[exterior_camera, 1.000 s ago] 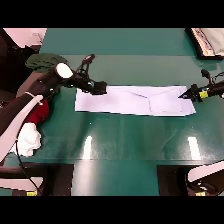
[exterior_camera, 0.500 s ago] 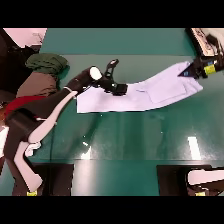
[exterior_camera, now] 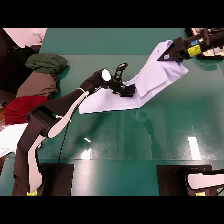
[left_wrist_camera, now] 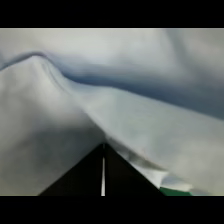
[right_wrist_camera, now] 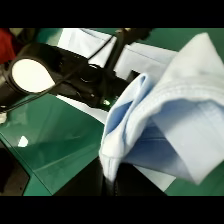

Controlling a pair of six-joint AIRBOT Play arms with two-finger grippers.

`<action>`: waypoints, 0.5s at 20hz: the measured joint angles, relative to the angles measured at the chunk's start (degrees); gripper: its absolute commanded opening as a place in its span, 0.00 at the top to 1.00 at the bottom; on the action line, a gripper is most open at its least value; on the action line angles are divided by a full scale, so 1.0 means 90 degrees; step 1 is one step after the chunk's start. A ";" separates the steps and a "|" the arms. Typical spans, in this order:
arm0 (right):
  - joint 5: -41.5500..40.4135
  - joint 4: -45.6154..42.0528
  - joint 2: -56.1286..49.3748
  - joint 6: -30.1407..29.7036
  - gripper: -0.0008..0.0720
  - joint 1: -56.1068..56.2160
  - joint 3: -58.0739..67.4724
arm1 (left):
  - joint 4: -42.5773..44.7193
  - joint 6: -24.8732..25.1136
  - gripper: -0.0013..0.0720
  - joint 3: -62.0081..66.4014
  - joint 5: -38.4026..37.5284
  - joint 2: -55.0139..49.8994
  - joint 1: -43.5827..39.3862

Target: Fold the shirts.

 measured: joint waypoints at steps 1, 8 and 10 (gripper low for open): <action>-0.0090 -0.0012 0.0000 0.0015 0.97 0.0085 0.0027 | -0.0007 0.0000 0.95 0.0015 -0.0029 0.0002 0.0027; -0.0379 -0.0044 -0.0019 0.0010 0.97 0.0367 0.0095 | 0.0736 0.0012 0.95 0.0058 -0.0891 0.0823 0.0726; -0.0440 -0.0041 -0.0097 0.0000 0.97 0.0488 0.0097 | 0.1205 0.0066 0.95 0.0058 -0.1265 0.1248 0.1069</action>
